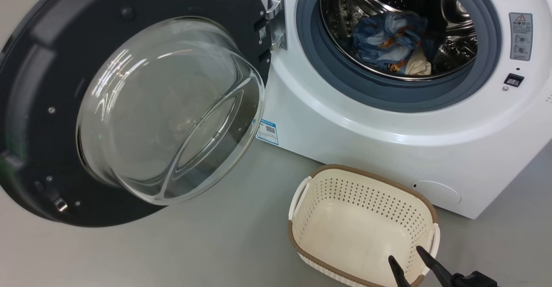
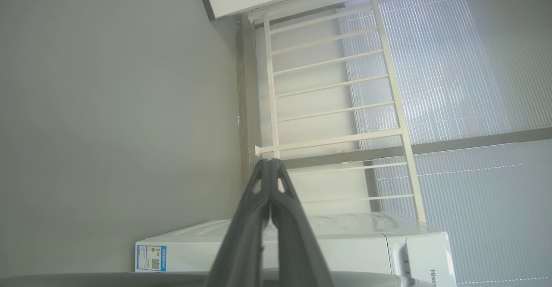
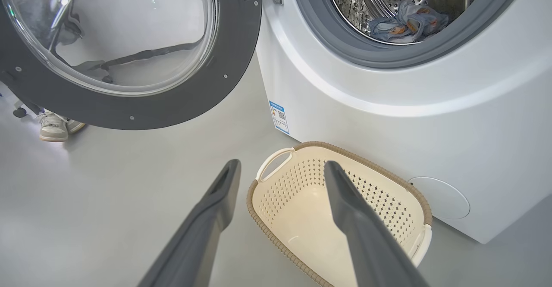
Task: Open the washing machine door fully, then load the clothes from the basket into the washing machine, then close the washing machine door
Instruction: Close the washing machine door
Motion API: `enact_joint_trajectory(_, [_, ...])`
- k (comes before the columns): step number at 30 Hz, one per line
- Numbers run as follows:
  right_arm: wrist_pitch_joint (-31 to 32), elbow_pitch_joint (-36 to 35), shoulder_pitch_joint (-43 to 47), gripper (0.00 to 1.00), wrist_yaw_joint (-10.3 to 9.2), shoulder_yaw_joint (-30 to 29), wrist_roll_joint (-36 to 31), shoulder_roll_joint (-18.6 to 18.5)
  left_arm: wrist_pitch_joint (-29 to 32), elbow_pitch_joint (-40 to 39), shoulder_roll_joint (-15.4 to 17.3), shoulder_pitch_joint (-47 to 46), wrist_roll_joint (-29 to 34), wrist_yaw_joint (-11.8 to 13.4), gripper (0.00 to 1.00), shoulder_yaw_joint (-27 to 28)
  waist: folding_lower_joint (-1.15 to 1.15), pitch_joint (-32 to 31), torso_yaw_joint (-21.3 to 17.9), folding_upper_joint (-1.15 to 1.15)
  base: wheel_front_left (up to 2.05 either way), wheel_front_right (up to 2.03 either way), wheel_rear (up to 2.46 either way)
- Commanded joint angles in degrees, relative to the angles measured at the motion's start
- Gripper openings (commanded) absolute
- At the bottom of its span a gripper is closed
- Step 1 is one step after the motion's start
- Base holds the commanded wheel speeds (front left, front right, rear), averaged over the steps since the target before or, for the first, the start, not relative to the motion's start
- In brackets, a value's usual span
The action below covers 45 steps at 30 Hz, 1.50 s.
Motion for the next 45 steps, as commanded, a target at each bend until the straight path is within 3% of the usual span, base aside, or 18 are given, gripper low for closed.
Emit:
enact_joint_trajectory(1, [-0.3,-1.5,-0.2,1.0,0.16,1.0,-0.2,-0.3,0.9,-1.2,3.0,-1.6,-0.4,-0.7,0.0,0.2,0.0,-0.2,-0.1,0.0,0.0,0.0,0.0])
enact_joint_trajectory(26, [-0.3,-2.0,1.4,1.0,0.16,0.7,-0.2,-0.3,17.2,-8.8,0.1,4.8,-8.4,-1.6,0.0,-1.1,0.0,-1.3,-1.1,0.0,0.0,0.0,0.0])
enact_joint_trajectory(45, [-0.3,-1.6,2.4,1.0,0.16,1.3,0.2,0.1,25.4,-10.1,-0.6,7.7,-12.2,-1.1,0.0,-0.7,0.0,-3.3,-2.1,0.0,0.0,0.0,0.0])
